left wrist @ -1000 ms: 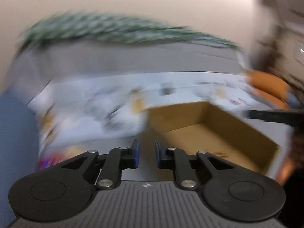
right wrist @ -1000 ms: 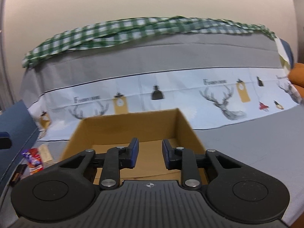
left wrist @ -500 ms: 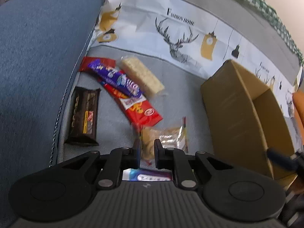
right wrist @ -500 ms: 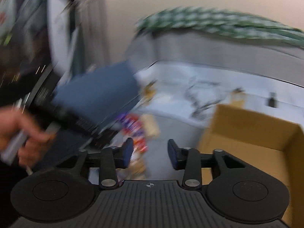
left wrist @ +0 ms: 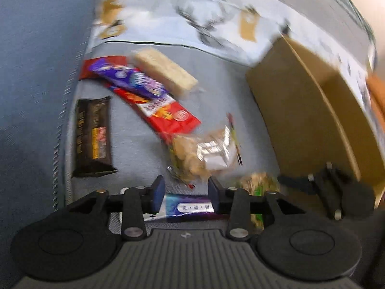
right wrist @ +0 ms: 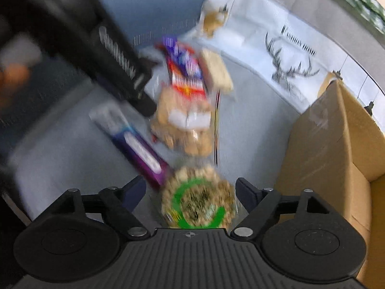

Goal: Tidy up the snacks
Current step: 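Grasp the purple tube pack with the left tool while the right tool grasps the green nut cake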

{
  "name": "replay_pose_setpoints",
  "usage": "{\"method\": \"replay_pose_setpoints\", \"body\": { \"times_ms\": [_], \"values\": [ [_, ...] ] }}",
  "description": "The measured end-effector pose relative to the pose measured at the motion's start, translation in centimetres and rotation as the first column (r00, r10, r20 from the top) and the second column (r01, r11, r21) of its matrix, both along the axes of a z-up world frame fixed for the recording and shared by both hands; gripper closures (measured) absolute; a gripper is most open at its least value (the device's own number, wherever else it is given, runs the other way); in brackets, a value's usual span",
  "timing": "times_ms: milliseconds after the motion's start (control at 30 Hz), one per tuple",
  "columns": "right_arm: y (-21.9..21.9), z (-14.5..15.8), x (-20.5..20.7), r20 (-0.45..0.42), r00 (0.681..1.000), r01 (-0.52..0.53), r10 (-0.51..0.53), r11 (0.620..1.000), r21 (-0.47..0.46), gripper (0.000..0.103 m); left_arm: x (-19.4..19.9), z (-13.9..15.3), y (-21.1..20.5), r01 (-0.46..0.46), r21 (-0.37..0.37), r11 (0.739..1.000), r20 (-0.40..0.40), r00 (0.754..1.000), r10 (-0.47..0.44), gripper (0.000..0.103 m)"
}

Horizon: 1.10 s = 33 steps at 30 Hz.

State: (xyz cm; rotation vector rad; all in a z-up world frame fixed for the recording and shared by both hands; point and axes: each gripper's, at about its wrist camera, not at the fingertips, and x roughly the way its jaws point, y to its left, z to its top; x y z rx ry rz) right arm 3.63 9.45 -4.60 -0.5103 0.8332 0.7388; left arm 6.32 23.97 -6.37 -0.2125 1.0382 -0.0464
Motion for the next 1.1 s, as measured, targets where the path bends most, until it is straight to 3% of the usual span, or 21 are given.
{"method": "replay_pose_setpoints", "body": {
  "times_ms": [67, 133, 367, 467, 533, 667, 733, 800, 933, 1000, 1100],
  "values": [
    [0.2, -0.9, -0.2, -0.024, 1.0, -0.009, 0.008, 0.999, -0.045, 0.024, 0.2, -0.8, -1.5, 0.097, 0.088, 0.991, -0.011, 0.995, -0.096, 0.041],
    [-0.1, -1.2, 0.1, -0.044, 0.999, -0.016, 0.014, 0.999, -0.043, 0.034, 0.3, -1.6, -2.5, 0.175, 0.132, 0.976, -0.025, 0.985, -0.174, 0.039],
    [-1.2, -0.9, -0.3, -0.009, 0.998, -0.07, 0.07, 0.997, -0.023, 0.049, 0.7, -3.7, -3.1, 0.271, 0.128, 0.954, -0.06, 0.962, -0.266, 0.024],
    [-1.8, -0.4, -0.8, 0.008, 0.996, -0.086, 0.086, 0.996, -0.007, 0.057, 0.3, -4.0, -4.3, 0.327, 0.193, 0.925, -0.069, 0.945, -0.32, 0.024],
    [-2.0, -0.2, -1.1, 0.019, 0.995, -0.098, 0.098, 0.995, -0.006, 0.058, 0.0, -4.0, -4.4, 0.33, 0.218, 0.919, -0.071, 0.944, -0.322, 0.033],
    [-2.0, -0.1, -1.1, 0.035, 0.992, -0.12, 0.12, 0.993, -0.007, 0.059, -0.6, -3.5, -3.2, 0.293, 0.208, 0.933, -0.062, 0.956, -0.286, 0.07],
    [-2.1, 0.1, -1.4, 0.064, 0.99, -0.129, 0.129, 0.992, -0.006, 0.067, -0.9, -3.2, -2.9, 0.275, 0.199, 0.941, -0.062, 0.961, -0.268, 0.077],
    [-2.0, 0.6, -1.6, 0.087, 0.987, -0.137, 0.134, 0.99, 0.022, 0.072, -0.9, -2.9, -2.3, 0.23, 0.176, 0.957, -0.07, 0.973, -0.22, 0.079],
    [-2.2, 1.5, -1.9, 0.091, 0.985, -0.157, 0.149, 0.984, 0.081, 0.073, -1.0, -1.9, 0.4, 0.032, 0.114, 0.993, -0.087, 0.996, -0.022, 0.081],
    [-1.9, 1.7, -2.6, 0.093, 0.978, -0.197, 0.188, 0.975, 0.102, 0.072, -1.1, -1.6, 2.1, -0.107, 0.094, 0.99, -0.095, 0.989, 0.116, 0.081],
    [-1.8, 2.2, -3.5, 0.052, 0.963, -0.268, 0.263, 0.949, 0.165, 0.071, -1.6, -1.4, 3.6, -0.235, 0.041, 0.971, -0.108, 0.965, 0.238, 0.08]
  ]
}}
